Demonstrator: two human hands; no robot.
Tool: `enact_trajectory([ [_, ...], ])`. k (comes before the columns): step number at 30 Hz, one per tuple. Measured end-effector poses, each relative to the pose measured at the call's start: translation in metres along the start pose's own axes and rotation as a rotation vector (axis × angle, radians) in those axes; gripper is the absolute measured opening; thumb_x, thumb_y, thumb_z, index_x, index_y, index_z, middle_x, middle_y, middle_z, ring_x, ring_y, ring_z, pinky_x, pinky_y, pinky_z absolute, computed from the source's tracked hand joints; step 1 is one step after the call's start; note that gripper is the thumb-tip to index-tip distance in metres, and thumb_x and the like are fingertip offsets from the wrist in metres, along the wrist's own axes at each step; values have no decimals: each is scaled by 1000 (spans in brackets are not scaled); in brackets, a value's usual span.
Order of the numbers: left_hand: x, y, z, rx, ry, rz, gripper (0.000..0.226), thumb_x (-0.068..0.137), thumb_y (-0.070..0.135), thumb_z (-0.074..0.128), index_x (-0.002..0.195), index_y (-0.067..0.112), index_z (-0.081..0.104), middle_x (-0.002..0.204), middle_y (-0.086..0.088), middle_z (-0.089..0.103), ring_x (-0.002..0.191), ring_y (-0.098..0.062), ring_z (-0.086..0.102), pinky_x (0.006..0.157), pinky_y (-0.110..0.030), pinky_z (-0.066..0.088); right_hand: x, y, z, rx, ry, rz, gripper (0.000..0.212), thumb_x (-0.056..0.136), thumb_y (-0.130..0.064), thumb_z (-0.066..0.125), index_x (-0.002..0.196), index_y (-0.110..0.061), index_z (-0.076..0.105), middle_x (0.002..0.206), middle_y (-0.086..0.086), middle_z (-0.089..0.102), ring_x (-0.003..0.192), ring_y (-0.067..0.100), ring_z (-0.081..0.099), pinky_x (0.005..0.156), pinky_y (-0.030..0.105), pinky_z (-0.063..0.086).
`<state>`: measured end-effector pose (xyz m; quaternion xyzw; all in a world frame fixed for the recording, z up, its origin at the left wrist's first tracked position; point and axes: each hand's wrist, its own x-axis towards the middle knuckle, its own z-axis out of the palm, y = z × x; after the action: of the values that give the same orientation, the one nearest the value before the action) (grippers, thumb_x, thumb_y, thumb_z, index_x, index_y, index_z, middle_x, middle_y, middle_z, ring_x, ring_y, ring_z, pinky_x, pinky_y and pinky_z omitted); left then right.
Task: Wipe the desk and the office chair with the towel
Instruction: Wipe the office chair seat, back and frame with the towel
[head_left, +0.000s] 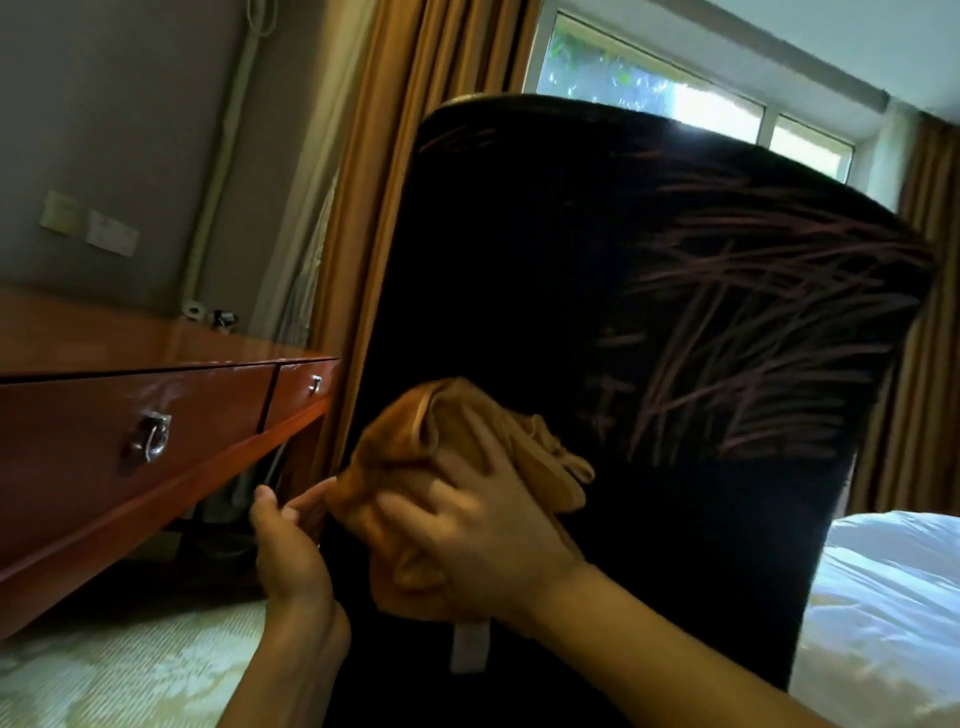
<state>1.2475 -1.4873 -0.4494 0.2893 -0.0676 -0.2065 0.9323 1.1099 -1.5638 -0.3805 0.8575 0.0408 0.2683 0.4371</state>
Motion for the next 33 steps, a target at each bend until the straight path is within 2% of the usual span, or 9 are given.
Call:
enact_trajectory([
  [3, -3, 1, 4, 5, -1, -26, 62, 107, 54, 29, 105, 9, 70, 98, -14, 72, 86, -26, 67, 72, -36, 50, 6, 25, -19, -98, 40, -93, 30, 104, -34, 50, 124, -26, 71, 125, 0, 71, 129, 29, 58, 122, 66, 19],
  [7, -4, 0, 6, 155, 17, 39, 44, 108, 39, 38, 102, 10, 70, 109, -16, 72, 94, -27, 67, 82, -38, 51, 54, 76, -77, -199, 411, 90, 33, 105, -37, 56, 128, -21, 72, 129, 5, 71, 126, 35, 61, 119, 70, 24],
  [11, -1, 0, 2, 225, -66, 34, 34, 107, 35, 42, 104, 13, 67, 110, -12, 68, 100, -27, 63, 86, -41, 46, 110, 118, -121, -324, 369, 392, 56, 102, -48, 33, 153, -30, 46, 163, 0, 41, 153, 35, 29, 124, 60, 11],
  [16, 7, 10, -2, 234, -165, -60, 34, 107, 39, 43, 108, 16, 68, 103, -7, 69, 82, -21, 63, 70, -36, 46, 123, 104, -105, -54, 299, 525, 63, 90, -35, 54, 152, -28, 45, 160, 3, 41, 150, 36, 33, 118, 47, 19],
  [19, 6, 13, 1, 230, -158, -77, 35, 105, 41, 46, 107, 15, 70, 99, -6, 72, 77, -19, 67, 66, -33, 50, 87, 56, -63, -71, 151, 416, 55, 96, -45, 48, 148, -27, 50, 152, 5, 50, 146, 38, 37, 123, 60, 13],
  [22, -1, 14, 6, 228, -144, -61, 33, 104, 36, 49, 114, 13, 71, 110, -12, 73, 99, -28, 72, 88, -47, 59, 40, 27, -39, -119, -44, 156, 50, 101, -45, 51, 146, -25, 54, 153, 9, 52, 143, 43, 43, 120, 68, 15],
  [26, -3, 11, 5, 264, -124, -30, 30, 101, 35, 49, 111, 17, 72, 117, -12, 72, 112, -33, 68, 104, -54, 52, 42, 56, -63, -261, 103, -22, 36, 102, -40, 58, 132, -23, 69, 139, 10, 65, 131, 41, 56, 117, 71, 27],
  [30, 1, 8, 1, 263, -135, -42, 27, 102, 33, 48, 110, 21, 71, 110, -5, 72, 98, -23, 68, 81, -41, 51, 101, 106, -119, -384, 427, 244, 48, 101, -52, 44, 137, -26, 63, 154, 15, 50, 144, 48, 41, 116, 67, 27],
  [33, 5, 6, -2, 233, -157, -35, 26, 103, 32, 48, 109, 20, 70, 95, -1, 69, 77, -17, 63, 66, -33, 46, 128, 131, -139, -215, 359, 457, 57, 87, -37, 50, 143, -25, 51, 156, 12, 45, 143, 43, 40, 107, 53, 39],
])
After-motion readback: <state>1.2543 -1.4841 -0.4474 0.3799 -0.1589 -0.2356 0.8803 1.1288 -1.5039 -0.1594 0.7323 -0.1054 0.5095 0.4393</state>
